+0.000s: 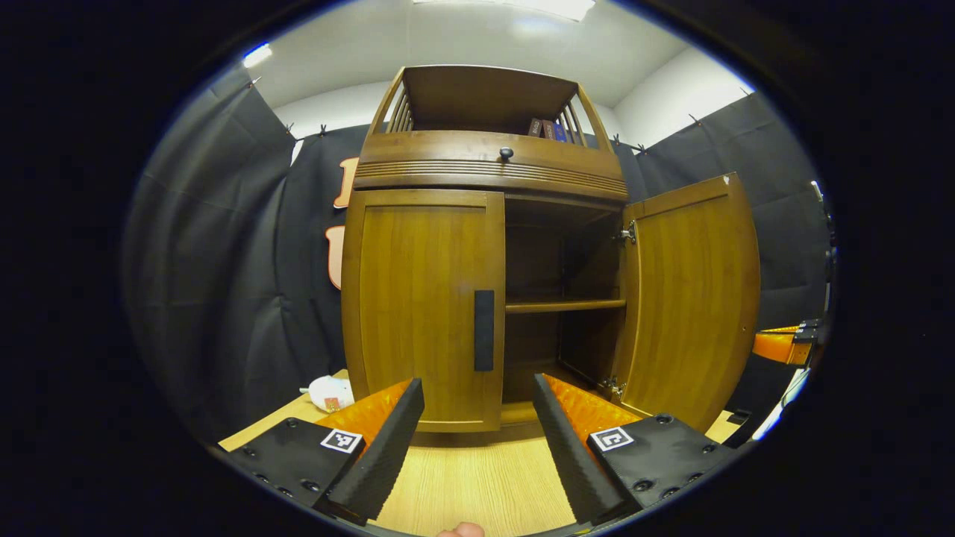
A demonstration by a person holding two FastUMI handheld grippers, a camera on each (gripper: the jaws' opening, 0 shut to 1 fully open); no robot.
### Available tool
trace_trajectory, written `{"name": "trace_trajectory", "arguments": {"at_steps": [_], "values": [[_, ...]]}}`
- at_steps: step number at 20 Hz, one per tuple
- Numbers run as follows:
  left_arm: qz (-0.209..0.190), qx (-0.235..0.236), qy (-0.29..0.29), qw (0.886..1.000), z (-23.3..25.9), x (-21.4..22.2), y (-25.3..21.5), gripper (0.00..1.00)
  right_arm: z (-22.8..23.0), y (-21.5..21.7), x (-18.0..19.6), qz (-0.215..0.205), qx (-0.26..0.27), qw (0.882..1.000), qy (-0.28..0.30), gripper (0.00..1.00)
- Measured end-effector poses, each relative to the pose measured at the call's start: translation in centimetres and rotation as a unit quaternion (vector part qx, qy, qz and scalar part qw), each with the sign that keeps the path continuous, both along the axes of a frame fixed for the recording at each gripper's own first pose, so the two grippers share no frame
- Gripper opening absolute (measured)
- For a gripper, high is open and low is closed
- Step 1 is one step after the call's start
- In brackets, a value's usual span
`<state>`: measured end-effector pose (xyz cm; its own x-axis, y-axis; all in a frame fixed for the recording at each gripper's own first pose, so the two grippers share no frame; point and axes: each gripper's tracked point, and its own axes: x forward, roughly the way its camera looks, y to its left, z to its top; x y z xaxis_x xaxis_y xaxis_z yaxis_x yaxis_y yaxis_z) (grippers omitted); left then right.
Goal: Open the right door of the double-door shoe cabinet with the right hand, and open the left door with the left hand.
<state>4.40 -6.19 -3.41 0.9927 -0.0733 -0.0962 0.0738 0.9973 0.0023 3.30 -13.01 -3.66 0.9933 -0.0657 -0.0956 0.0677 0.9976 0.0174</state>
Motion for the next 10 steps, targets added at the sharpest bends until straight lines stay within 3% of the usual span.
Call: {"name": "trace_trajectory", "arguments": {"at_steps": [2, 3, 4, 5, 7, 9, 10], "values": [[-0.002, 0.001, -0.010, 1.000, 0.7, 0.8, 0.0, 0.95, -0.4, 1.9, 0.6, 0.016, -0.001, 1.000, 0.005, 0.29], [-0.005, 0.001, -0.014, 1.000, 1.0, 1.2, -0.1, 0.94, -0.5, 2.6, 0.8, 0.021, 0.000, 1.000, 0.006, 0.29], [-0.006, 0.002, -0.017, 1.000, 1.2, 1.6, 0.0, 0.94, -0.4, 3.4, 0.8, 0.027, 0.002, 1.000, 0.004, 0.39], [-0.008, 0.003, -0.021, 1.000, 1.5, 2.1, -0.1, 0.95, -0.1, 4.2, 1.0, 0.033, 0.003, 0.999, 0.000, 0.40], [-0.013, -0.002, -0.022, 1.000, 1.9, 3.2, -0.4, 0.94, 0.4, 5.0, 1.2, 0.040, -0.002, 0.999, -0.008, 0.56], [-0.017, -0.012, -0.014, 1.000, 2.0, 4.2, -0.7, 0.94, 0.6, 5.4, 1.2, 0.046, -0.002, 0.999, -0.009, 0.80], [-0.020, -0.015, -0.016, 1.000, 2.3, 4.6, -0.9, 0.94, 0.7, 5.6, 1.3, 0.047, 0.000, 0.999, -0.010, 0.82]]}}
